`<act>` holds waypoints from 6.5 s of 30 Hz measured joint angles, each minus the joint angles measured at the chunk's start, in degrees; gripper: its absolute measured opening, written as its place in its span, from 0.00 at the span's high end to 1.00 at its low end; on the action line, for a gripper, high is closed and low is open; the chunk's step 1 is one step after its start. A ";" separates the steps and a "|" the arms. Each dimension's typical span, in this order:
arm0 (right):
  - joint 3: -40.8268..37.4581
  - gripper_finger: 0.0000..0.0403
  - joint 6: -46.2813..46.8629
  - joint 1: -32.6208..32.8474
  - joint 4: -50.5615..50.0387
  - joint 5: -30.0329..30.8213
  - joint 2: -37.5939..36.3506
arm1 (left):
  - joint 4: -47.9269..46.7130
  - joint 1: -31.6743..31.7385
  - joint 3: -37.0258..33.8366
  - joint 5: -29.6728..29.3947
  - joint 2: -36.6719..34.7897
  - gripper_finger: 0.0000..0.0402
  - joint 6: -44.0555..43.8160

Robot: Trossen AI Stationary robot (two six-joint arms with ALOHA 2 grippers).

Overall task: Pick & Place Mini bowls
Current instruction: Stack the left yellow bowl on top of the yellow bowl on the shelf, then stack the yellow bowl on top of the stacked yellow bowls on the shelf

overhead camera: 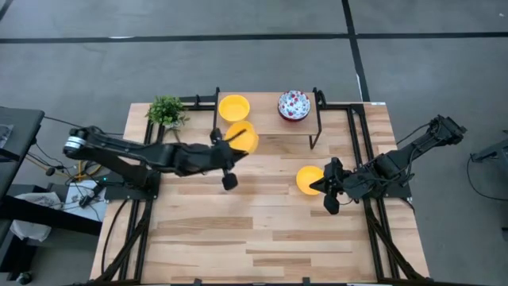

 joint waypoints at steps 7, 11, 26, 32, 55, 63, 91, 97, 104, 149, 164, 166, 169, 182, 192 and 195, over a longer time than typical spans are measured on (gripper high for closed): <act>0.00 1.00 -4.71 -0.02 3.56 0.05 0.00 | -4.37 1.00 0.00 4.28 -7.26 0.97 1.61; 0.00 1.00 -9.44 -0.45 7.17 -0.06 0.00 | -9.67 4.83 0.00 4.17 -10.29 0.98 -1.15; 0.00 1.00 -13.03 -8.83 11.48 -0.92 -0.02 | -27.66 24.70 18.30 14.28 -3.34 0.98 2.07; 0.00 1.00 -13.14 -11.41 11.45 -2.14 0.00 | -31.63 32.86 23.36 25.01 4.69 0.98 7.74; 0.00 1.00 -13.06 -12.63 9.96 -2.14 -0.01 | -29.06 37.27 23.26 25.13 15.75 0.97 15.95; 0.00 1.00 -13.05 -12.66 9.57 -2.14 0.00 | -29.24 36.06 23.07 25.04 15.75 0.95 14.80; 0.00 1.00 -13.03 -12.66 9.49 -2.29 -0.02 | -27.75 35.37 18.62 23.71 15.72 0.72 14.22; 0.00 1.00 -13.03 -12.66 9.47 -2.29 -0.02 | -27.73 35.07 18.62 23.71 15.71 0.62 14.79; -0.02 1.00 -12.57 -12.66 9.47 -2.29 -0.02 | -27.14 33.84 18.62 23.75 15.44 0.57 16.85; -4.54 1.00 1.15 -3.98 -11.57 -15.64 0.39 | -27.30 2.32 7.07 29.51 0.47 0.63 -10.29; -10.93 1.00 3.62 -2.26 -1.78 -4.50 0.36 | 3.22 -3.67 -7.80 21.08 0.47 0.69 -20.97; -11.28 1.00 3.61 -2.49 -1.81 -4.52 0.37 | 3.53 -3.69 -8.44 21.08 0.47 0.69 -20.99; -11.41 1.00 3.63 -2.64 -1.67 -4.88 0.37 | 3.66 -3.71 -8.73 21.10 0.47 0.70 -21.11; -11.43 1.00 5.01 -2.64 -1.38 -5.06 0.37 | 4.31 -3.63 -8.74 21.10 0.47 0.70 -22.04; -11.43 1.00 -1.89 -2.01 1.02 -10.64 0.37 | 4.40 -3.63 -8.74 21.11 0.47 0.71 -23.52; -11.43 1.00 -2.49 -1.46 2.65 -11.37 0.37 | 4.40 -3.63 -8.74 21.13 0.47 0.71 -23.52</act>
